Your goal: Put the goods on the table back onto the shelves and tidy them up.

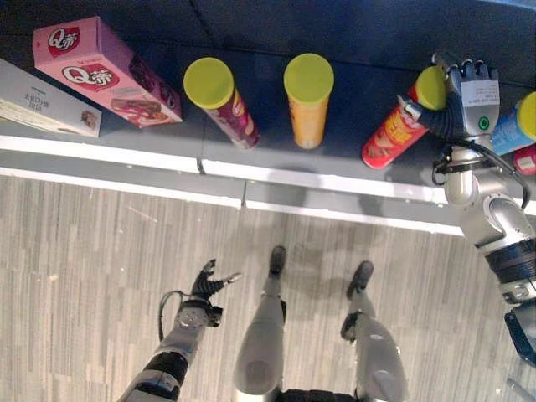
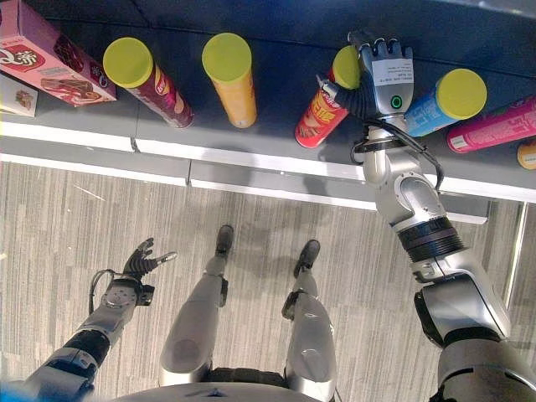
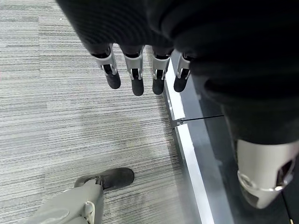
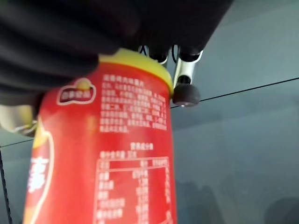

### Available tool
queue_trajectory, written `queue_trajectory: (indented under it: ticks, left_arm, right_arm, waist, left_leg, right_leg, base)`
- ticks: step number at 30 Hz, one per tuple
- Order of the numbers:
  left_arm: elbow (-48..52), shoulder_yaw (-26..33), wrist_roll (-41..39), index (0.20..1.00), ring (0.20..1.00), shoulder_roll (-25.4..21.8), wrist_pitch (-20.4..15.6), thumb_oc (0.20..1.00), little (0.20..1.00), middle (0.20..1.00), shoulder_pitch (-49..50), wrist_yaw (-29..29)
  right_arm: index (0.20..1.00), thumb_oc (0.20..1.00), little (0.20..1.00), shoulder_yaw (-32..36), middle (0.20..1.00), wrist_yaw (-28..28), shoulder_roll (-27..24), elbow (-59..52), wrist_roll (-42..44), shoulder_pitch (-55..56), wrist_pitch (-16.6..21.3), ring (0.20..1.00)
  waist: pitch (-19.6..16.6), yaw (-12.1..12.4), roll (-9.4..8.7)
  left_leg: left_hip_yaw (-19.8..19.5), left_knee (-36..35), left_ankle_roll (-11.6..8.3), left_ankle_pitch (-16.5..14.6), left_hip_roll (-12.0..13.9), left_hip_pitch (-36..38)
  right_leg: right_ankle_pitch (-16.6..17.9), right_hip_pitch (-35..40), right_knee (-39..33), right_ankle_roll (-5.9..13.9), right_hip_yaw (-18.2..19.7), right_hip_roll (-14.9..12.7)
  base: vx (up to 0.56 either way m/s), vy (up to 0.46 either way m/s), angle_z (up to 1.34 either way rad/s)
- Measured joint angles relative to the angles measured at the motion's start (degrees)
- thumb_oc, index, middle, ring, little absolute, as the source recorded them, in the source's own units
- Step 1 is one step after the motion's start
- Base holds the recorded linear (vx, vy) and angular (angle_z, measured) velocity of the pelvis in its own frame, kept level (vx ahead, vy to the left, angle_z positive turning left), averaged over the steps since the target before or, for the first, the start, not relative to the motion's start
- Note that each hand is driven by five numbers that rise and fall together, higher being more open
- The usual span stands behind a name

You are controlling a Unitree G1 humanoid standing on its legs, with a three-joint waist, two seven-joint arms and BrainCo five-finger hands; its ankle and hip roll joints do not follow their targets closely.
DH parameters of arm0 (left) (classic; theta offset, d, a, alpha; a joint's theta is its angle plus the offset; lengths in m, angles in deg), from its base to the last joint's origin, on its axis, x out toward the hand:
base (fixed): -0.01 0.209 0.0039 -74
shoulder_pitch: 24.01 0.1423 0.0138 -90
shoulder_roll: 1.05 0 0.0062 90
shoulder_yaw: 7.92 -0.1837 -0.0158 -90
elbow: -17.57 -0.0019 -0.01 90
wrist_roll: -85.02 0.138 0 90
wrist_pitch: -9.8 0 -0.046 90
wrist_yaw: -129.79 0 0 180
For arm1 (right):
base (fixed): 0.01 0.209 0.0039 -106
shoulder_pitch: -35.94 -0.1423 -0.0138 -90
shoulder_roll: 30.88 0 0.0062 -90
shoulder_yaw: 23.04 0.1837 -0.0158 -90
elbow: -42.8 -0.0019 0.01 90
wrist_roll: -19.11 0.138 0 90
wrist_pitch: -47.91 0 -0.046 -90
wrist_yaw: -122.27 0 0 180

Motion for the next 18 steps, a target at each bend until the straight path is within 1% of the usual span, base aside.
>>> queue_trajectory:
  ticks: [10, 11, 12, 13, 18]
  left_arm:
    - [-0.07, 0.00, 0.00, 1.000, 1.000, 0.00, 0.00, 1.000, 1.000, 1.000, -0.07, -0.01]
    - [-0.34, 0.00, 0.00, 1.000, 1.000, 0.00, 0.00, 1.000, 1.000, 1.000, -0.09, -0.01]
    - [-0.54, 0.00, 0.00, 1.000, 1.000, 0.00, 0.00, 1.000, 1.000, 1.000, -0.12, -0.02]
    - [-1.08, 0.00, 0.00, 1.000, 1.000, 0.00, 0.00, 1.000, 1.000, 1.000, -0.12, -0.02]
    - [-1.54, 0.00, 0.00, 1.000, 1.000, 0.00, 0.03, 1.000, 1.000, 1.000, -0.16, -0.11]
  right_arm:
    - [0.200, 0.200, 0.200, -0.10, 0.200, -0.12, 0.00, 0.00, 0.06, -0.04, 0.00, 0.200]
    - [0.235, 0.235, 0.235, -0.14, 0.235, -0.13, 0.00, 0.00, 0.06, -0.04, 0.01, 0.235]
    - [0.573, 0.573, 0.573, -0.15, 0.573, -0.14, 0.00, 0.00, 0.07, -0.04, 0.01, 0.573]
    - [1.000, 1.000, 1.000, -0.15, 1.000, -0.17, 0.03, -0.02, 0.32, -0.04, 0.10, 1.000]
    - [1.000, 1.000, 1.000, -0.16, 1.000, -0.16, 0.15, -0.98, 0.45, -0.10, 0.37, 1.000]
  waist:
    - [0.01, -0.04, -0.02]
    - [0.01, -0.04, -0.02]
    - [0.01, -0.05, -0.02]
    - [0.01, -0.08, -0.03]
    - [0.02, -0.09, -0.05]
  left_leg:
    - [0.01, -0.01, 0.03, 0.02, 0.00, 0.00]
    - [0.01, -0.01, 0.03, 0.02, 0.00, 0.00]
    - [0.01, -0.01, 0.03, 0.02, 0.00, 0.00]
    - [0.01, -0.01, 0.03, 0.02, -0.01, 0.00]
    - [0.01, -0.01, 0.04, 0.03, -0.01, 0.00]
  right_leg:
    - [0.02, 0.00, 0.00, 0.00, 0.01, 0.01]
    - [0.03, 0.00, 0.00, 0.00, 0.01, 0.01]
    - [0.03, -0.01, 0.00, 0.00, 0.01, 0.01]
    - [0.03, -0.01, 0.00, 0.00, 0.01, 0.02]
    - [0.05, 0.00, 0.00, -0.01, 0.01, 0.03]
  base:
    - [0.00, 0.000, 0.00]
    - [0.00, 0.000, 0.00]
    - [0.00, 0.000, 0.00]
    - [0.00, 0.000, 0.00]
    - [0.00, 0.000, 0.00]
